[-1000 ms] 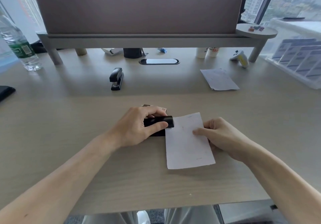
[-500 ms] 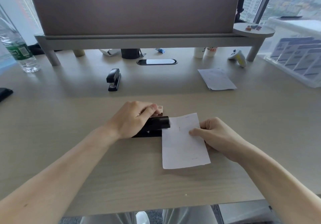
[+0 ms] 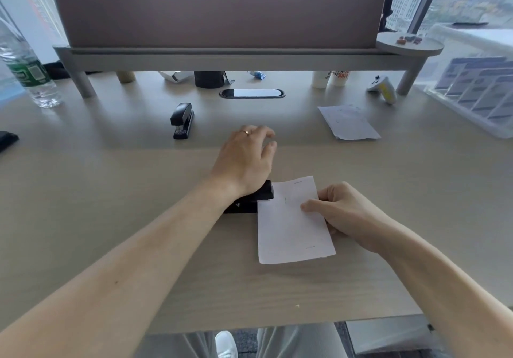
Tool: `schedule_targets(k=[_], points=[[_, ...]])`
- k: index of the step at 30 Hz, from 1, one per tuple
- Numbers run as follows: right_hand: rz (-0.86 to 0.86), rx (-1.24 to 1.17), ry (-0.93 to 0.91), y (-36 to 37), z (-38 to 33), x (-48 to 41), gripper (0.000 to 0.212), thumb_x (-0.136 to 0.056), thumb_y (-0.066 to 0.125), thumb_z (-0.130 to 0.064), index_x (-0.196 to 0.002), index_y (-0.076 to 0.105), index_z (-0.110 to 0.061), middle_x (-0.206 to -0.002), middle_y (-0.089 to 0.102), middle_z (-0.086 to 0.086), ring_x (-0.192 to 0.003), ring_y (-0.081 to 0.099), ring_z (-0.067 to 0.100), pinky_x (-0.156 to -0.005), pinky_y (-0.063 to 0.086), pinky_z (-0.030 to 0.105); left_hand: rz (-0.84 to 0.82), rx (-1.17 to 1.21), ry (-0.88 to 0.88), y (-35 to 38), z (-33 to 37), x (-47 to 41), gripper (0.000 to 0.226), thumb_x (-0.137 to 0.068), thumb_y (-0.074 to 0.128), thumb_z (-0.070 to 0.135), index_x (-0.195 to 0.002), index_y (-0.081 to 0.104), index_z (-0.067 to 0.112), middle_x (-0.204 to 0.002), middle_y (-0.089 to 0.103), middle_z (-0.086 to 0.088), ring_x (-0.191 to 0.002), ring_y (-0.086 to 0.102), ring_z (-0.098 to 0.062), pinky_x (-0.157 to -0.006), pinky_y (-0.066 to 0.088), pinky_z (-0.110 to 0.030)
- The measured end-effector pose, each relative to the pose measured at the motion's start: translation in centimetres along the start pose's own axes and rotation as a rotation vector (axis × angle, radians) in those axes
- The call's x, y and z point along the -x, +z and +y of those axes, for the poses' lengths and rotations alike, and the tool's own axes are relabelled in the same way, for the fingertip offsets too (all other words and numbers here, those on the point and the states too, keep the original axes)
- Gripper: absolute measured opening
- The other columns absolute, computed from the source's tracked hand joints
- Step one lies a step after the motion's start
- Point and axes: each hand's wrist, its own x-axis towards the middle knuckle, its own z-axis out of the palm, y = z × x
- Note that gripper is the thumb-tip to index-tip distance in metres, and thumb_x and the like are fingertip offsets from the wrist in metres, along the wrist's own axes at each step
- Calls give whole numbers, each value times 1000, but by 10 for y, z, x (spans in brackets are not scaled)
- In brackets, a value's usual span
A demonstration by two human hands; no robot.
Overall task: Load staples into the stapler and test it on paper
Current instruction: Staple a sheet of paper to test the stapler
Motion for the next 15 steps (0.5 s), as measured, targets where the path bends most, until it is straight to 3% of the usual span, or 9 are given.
schedule_targets(k=[6,15], points=[[1,-30,-2,-1,1,0,22,-97,63,-15,-94,82,-6,-86,84,5,-79,82,20,-71,64,31,-194,-183,-137,14,8,-17,47,-107,36,39,-150,42,21,-160,39,-6,-150,30,-28,-121,23,-43],[2,-31,4,0,2,0,19,-97,65,-15,-95,83,-8,-84,84,4,-73,81,18,-56,57,21,-204,-166,-195,24,2,-14,48,-108,30,42,-149,41,21,-159,40,-6,-148,35,-27,-118,27,-43]])
